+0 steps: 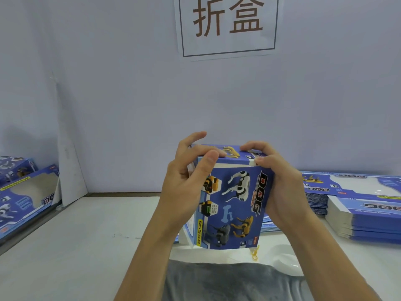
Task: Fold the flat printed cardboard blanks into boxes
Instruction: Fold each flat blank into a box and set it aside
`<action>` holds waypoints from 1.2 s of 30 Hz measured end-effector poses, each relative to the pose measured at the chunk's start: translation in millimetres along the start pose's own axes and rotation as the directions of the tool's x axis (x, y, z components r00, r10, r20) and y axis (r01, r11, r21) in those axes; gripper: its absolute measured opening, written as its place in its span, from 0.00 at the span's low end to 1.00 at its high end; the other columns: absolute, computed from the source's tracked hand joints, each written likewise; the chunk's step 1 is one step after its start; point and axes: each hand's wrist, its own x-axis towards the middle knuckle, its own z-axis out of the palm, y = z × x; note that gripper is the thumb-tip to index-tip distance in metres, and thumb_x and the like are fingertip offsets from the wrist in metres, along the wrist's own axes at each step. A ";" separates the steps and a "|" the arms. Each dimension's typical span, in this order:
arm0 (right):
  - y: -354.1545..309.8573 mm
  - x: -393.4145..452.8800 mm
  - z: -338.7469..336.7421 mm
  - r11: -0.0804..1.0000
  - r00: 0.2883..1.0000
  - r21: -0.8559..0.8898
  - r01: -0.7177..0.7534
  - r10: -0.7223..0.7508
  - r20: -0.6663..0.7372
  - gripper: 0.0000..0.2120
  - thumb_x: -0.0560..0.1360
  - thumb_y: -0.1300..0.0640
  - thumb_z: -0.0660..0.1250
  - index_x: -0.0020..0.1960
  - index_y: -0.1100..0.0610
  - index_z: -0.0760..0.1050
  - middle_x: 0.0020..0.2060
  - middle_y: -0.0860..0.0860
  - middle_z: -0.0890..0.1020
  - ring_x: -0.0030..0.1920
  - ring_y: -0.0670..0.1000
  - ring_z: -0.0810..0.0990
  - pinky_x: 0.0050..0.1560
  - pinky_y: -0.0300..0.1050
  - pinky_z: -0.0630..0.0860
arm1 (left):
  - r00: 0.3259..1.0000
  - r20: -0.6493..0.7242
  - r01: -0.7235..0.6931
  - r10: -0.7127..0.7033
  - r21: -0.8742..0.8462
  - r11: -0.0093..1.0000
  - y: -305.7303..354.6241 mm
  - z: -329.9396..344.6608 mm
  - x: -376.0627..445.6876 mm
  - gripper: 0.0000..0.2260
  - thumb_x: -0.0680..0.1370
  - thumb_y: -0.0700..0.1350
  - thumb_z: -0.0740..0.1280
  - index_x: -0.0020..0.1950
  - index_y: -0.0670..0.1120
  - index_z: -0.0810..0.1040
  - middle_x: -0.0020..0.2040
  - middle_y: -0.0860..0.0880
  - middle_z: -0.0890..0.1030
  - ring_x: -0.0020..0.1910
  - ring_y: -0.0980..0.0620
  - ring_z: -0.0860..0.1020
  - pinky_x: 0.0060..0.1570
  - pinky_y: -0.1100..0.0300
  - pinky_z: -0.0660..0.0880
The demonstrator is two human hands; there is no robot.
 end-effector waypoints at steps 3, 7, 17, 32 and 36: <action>-1.2 -0.4 -0.2 0.999 1.000 0.029 -0.020 0.020 -0.007 0.11 0.69 0.54 0.61 0.49 0.53 0.76 0.44 0.58 0.82 0.39 0.59 0.82 0.40 0.52 0.76 | 1.000 -0.002 -0.013 0.013 0.002 1.000 0.6 3.3 -1.0 0.09 0.76 0.50 0.65 0.50 0.52 0.83 0.68 0.56 0.72 0.68 0.59 0.73 0.41 0.61 0.81; -0.4 0.3 3.5 1.000 1.000 0.003 -0.009 0.009 -0.012 0.09 0.71 0.51 0.62 0.49 0.52 0.75 0.44 0.58 0.83 0.40 0.58 0.83 0.40 0.51 0.77 | 0.990 -0.139 -0.030 0.031 0.005 1.000 -1.4 11.3 -0.3 0.13 0.77 0.53 0.65 0.49 0.45 0.83 0.63 0.55 0.76 0.65 0.54 0.76 0.40 0.65 0.80; 8.0 2.1 14.9 0.991 0.997 -0.128 0.042 -0.049 -0.051 0.07 0.71 0.53 0.60 0.44 0.46 0.77 0.40 0.52 0.84 0.38 0.55 0.85 0.37 0.49 0.77 | 0.966 -0.255 -0.024 0.036 0.050 0.998 -9.0 13.0 -3.5 0.11 0.77 0.41 0.55 0.51 0.49 0.75 0.52 0.57 0.79 0.46 0.50 0.85 0.25 0.67 0.72; -0.6 -1.7 -2.7 0.990 0.991 -0.039 0.134 -0.134 0.012 0.09 0.67 0.50 0.76 0.44 0.53 0.84 0.45 0.54 0.85 0.42 0.57 0.86 0.37 0.49 0.82 | 0.999 -0.025 -0.026 0.029 0.096 0.995 4.4 -5.5 -2.3 0.09 0.72 0.49 0.68 0.47 0.57 0.86 0.68 0.54 0.74 0.67 0.50 0.75 0.41 0.53 0.83; -1.4 -2.0 -1.3 0.994 0.995 -0.030 0.101 -0.101 0.011 0.07 0.67 0.50 0.78 0.40 0.52 0.84 0.46 0.53 0.85 0.41 0.56 0.86 0.36 0.48 0.82 | 0.999 -0.032 -0.010 0.014 0.124 0.992 5.3 -5.1 -2.4 0.10 0.71 0.52 0.68 0.47 0.55 0.87 0.68 0.53 0.74 0.69 0.49 0.74 0.42 0.53 0.83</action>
